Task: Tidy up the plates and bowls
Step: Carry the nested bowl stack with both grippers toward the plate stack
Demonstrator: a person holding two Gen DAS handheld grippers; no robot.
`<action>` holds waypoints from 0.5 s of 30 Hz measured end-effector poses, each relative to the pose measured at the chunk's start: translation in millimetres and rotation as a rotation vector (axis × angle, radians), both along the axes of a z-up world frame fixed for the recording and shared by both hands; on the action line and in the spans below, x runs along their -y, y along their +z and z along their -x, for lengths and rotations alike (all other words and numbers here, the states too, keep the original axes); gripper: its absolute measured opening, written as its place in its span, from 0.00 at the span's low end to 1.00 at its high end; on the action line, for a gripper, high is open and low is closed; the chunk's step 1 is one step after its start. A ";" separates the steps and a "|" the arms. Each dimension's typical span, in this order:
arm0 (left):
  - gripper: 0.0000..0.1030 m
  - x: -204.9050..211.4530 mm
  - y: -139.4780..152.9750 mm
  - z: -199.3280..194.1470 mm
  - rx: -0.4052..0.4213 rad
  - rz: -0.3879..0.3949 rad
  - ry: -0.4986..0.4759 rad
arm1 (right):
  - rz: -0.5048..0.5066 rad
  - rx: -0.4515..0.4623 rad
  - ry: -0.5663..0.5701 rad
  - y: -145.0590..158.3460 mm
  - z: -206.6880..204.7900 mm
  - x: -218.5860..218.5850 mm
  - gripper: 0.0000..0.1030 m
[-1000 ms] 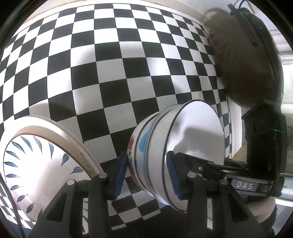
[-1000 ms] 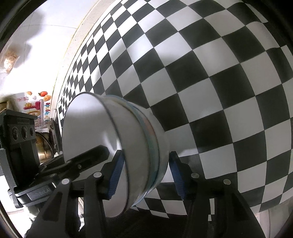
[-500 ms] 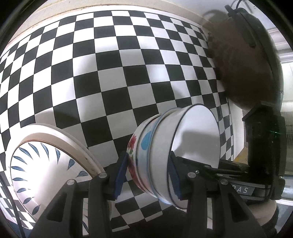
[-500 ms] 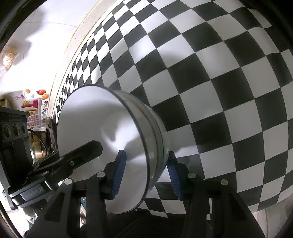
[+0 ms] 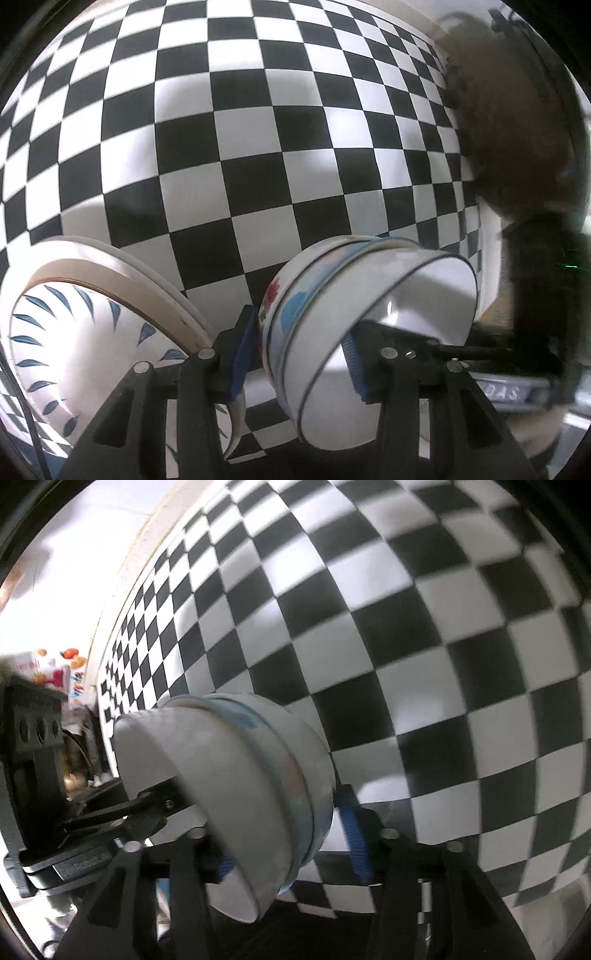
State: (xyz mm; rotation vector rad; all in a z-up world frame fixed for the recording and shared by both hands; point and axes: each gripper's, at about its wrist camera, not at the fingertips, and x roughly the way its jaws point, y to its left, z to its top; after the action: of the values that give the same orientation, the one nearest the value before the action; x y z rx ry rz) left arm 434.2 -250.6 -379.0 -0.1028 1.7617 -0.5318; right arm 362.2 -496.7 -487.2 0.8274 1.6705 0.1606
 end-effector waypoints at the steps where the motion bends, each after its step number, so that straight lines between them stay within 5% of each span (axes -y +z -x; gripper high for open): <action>1: 0.39 -0.9 -0.4 0.0 -0.004 0.010 0.004 | -0.053 -0.023 -0.022 -9.0 1.3 0.1 0.61; 4: 0.39 -2.0 1.2 2.1 0.005 0.020 0.008 | -0.165 -0.033 -0.098 -23.6 8.6 -3.2 0.61; 15: 0.39 1.2 5.4 13.0 0.032 0.065 0.029 | -0.067 0.086 -0.062 7.7 -8.2 -1.5 0.53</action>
State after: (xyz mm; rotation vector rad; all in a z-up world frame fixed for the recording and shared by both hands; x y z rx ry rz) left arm 421.2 -251.7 -373.6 -0.1651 1.7099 -0.5668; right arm 370.4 -495.2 -479.5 0.9092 1.5647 0.2076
